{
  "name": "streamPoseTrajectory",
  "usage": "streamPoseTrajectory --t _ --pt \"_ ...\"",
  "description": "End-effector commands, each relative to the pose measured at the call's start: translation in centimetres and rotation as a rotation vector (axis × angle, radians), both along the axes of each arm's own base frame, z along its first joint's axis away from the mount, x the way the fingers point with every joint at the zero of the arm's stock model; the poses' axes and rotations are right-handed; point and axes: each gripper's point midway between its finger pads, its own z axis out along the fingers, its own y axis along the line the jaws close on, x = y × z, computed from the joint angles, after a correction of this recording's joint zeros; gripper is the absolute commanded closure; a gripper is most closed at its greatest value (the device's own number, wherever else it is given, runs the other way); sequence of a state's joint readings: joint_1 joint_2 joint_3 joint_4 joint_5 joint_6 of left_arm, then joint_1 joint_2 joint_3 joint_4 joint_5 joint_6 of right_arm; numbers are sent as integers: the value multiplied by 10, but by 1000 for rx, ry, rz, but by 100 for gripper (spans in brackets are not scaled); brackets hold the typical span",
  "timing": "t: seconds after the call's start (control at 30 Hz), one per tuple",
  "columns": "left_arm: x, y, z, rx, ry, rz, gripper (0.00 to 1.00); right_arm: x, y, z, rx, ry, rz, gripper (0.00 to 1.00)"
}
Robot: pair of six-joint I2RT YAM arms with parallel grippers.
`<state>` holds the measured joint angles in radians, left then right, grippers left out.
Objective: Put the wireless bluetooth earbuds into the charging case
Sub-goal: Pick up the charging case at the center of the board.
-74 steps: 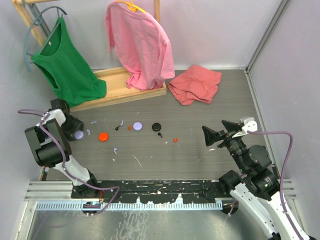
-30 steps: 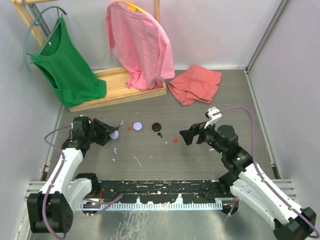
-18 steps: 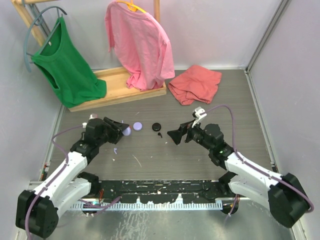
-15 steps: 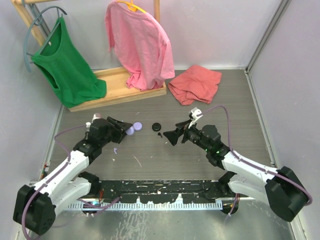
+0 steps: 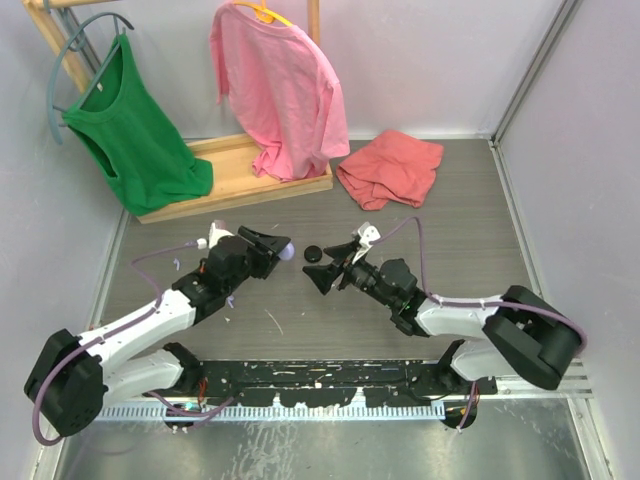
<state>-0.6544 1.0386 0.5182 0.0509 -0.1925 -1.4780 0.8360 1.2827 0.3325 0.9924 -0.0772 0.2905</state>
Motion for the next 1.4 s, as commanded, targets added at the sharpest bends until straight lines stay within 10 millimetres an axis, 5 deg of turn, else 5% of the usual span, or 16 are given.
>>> streamPoseTrajectory --t 0.0,0.33,0.6,0.97,1.2,1.37 --pt "17 -16 47 -100 -125 48 70 8 13 45 139 -113 -35 18" --pt "17 -38 52 -147 -134 26 70 25 22 35 181 -121 -126 24" --pt "13 -48 55 -163 -142 2 70 30 34 30 185 -131 -110 40" --pt "10 -48 55 -175 -158 1 66 24 38 27 181 -137 -69 75" --pt "3 -38 51 -95 -202 -23 43 7 34 29 129 -162 3 94" --pt "-8 -29 57 67 -312 -115 23 -5 32 35 83 -179 96 97"
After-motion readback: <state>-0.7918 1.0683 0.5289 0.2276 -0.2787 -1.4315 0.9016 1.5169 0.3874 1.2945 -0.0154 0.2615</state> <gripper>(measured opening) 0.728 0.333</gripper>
